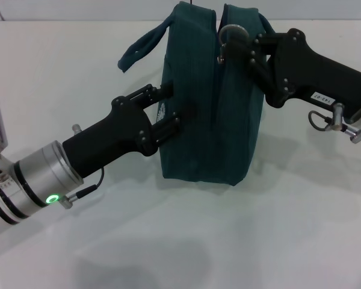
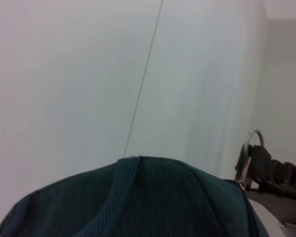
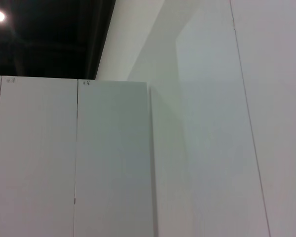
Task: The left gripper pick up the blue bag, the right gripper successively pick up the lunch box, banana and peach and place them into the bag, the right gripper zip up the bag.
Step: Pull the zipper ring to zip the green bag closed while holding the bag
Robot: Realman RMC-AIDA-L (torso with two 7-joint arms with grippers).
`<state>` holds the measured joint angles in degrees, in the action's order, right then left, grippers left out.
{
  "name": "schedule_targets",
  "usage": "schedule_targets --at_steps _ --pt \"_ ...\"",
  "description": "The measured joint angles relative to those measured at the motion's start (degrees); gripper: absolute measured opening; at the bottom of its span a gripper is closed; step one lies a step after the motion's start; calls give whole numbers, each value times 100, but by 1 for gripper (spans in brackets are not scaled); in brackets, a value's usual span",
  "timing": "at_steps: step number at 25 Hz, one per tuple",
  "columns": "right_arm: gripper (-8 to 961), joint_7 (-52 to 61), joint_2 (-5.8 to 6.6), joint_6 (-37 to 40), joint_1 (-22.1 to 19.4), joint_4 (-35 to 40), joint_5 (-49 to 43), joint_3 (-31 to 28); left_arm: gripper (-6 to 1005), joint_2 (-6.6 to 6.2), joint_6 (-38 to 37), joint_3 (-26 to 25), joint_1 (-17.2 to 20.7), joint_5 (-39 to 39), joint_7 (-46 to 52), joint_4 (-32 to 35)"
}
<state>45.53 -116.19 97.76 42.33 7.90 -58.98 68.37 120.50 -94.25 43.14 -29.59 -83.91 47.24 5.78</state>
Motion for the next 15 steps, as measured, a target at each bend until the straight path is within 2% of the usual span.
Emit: schedule_targets --at_steps 5,10,15 --pt "9 0 0 26 -21 1 -1 0 627 -9 4 19 5 30 -149 -74" --pt "9 0 0 53 -29 1 -1 0 409 -15 -5 25 -6 -15 -154 -78" --pt "9 5 0 58 -32 -28 33 0 280 -20 -34 85 -11 -33 -129 -76"
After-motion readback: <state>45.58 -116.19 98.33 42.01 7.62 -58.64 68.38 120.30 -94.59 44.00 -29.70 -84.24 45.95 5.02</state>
